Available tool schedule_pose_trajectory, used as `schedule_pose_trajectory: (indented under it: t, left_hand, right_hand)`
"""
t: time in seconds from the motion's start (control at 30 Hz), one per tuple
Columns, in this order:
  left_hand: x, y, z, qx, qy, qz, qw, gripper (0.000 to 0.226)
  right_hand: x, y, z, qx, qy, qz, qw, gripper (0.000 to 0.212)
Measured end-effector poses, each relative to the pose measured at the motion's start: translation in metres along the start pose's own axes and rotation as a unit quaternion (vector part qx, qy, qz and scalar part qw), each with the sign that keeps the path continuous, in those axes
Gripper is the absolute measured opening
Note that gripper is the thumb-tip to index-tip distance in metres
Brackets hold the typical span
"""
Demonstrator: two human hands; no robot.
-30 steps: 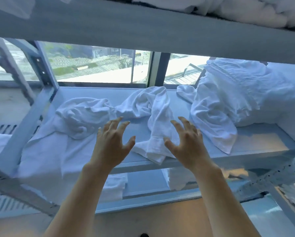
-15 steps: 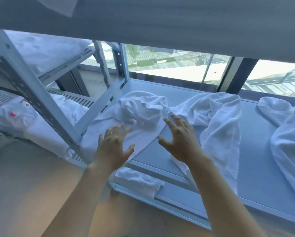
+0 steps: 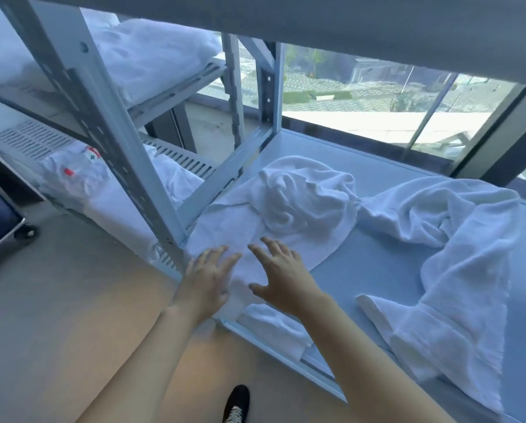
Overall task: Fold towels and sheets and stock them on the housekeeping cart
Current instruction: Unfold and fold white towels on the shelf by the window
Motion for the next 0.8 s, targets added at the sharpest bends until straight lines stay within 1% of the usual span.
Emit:
schedule_pose_trajectory:
  t: [0.1, 0.17, 0.2, 0.27, 0.33, 0.4, 0.43, 0.5, 0.53, 0.6, 0.67, 0.73, 0.8]
  left_hand:
    - [-0.006, -0.011, -0.008, 0.018, 0.003, -0.024, 1.0, 0.087]
    - [-0.01, -0.018, -0.009, 0.028, 0.024, -0.042, 0.998, 0.079]
    - [-0.011, -0.021, -0.008, 0.036, 0.037, -0.051, 0.997, 0.075]
    - [-0.015, -0.027, -0.006, 0.055, 0.057, -0.073, 0.994, 0.071]
    - [-0.019, -0.03, -0.001, 0.078, 0.065, -0.098, 0.99, 0.067]
    - [-0.02, -0.03, 0.006, 0.097, 0.077, -0.126, 0.984, 0.058]
    - [-0.021, -0.029, 0.012, 0.102, 0.09, -0.143, 0.98, 0.054]
    - [-0.024, -0.025, 0.03, 0.11, 0.13, -0.172, 0.97, 0.053]
    - [-0.027, -0.022, 0.041, 0.118, 0.156, -0.181, 0.964, 0.054]
    - [-0.036, -0.013, 0.07, 0.134, 0.209, -0.194, 0.949, 0.054]
    - [-0.049, 0.0, 0.1, 0.139, 0.249, -0.211, 0.935, 0.052]
    - [-0.068, 0.014, 0.129, 0.14, 0.289, -0.228, 0.919, 0.047]
    - [-0.093, 0.027, 0.149, 0.154, 0.333, -0.242, 0.898, 0.042]
  right_hand:
    - [-0.015, -0.012, -0.023, 0.005, -0.034, 0.0, 0.999, 0.093]
    - [-0.02, -0.018, -0.036, 0.026, -0.05, -0.006, 0.998, 0.091]
    - [-0.022, -0.019, -0.04, 0.041, -0.046, -0.007, 0.998, 0.086]
    - [-0.025, -0.019, -0.043, 0.046, -0.021, -0.007, 0.999, 0.068]
    - [-0.027, -0.018, -0.041, 0.003, -0.007, -0.006, 1.0, 0.048]
    - [-0.029, -0.019, -0.035, -0.036, -0.008, -0.008, 0.999, 0.024]
    - [-0.029, -0.02, -0.03, -0.043, -0.008, -0.012, 0.999, 0.016]
    - [-0.028, -0.019, -0.013, -0.068, 0.014, -0.026, 0.997, 0.013]
    - [-0.027, -0.017, -0.001, -0.086, 0.039, -0.034, 0.995, 0.011]
    - [-0.023, -0.013, 0.029, -0.105, 0.113, -0.04, 0.987, 0.007]
    - [-0.018, -0.009, 0.066, -0.092, 0.215, -0.042, 0.971, 0.009]
    - [-0.013, -0.002, 0.104, -0.047, 0.333, -0.04, 0.941, 0.016]
    - [-0.012, 0.012, 0.13, -0.005, 0.413, -0.042, 0.91, 0.025]
Point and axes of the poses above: each hand's wrist, its own x-axis away from the middle knuckle, its own z-axis out of the back of the hand, y = z × x, the point moved 6 cm from there along -x, towards the middle knuckle
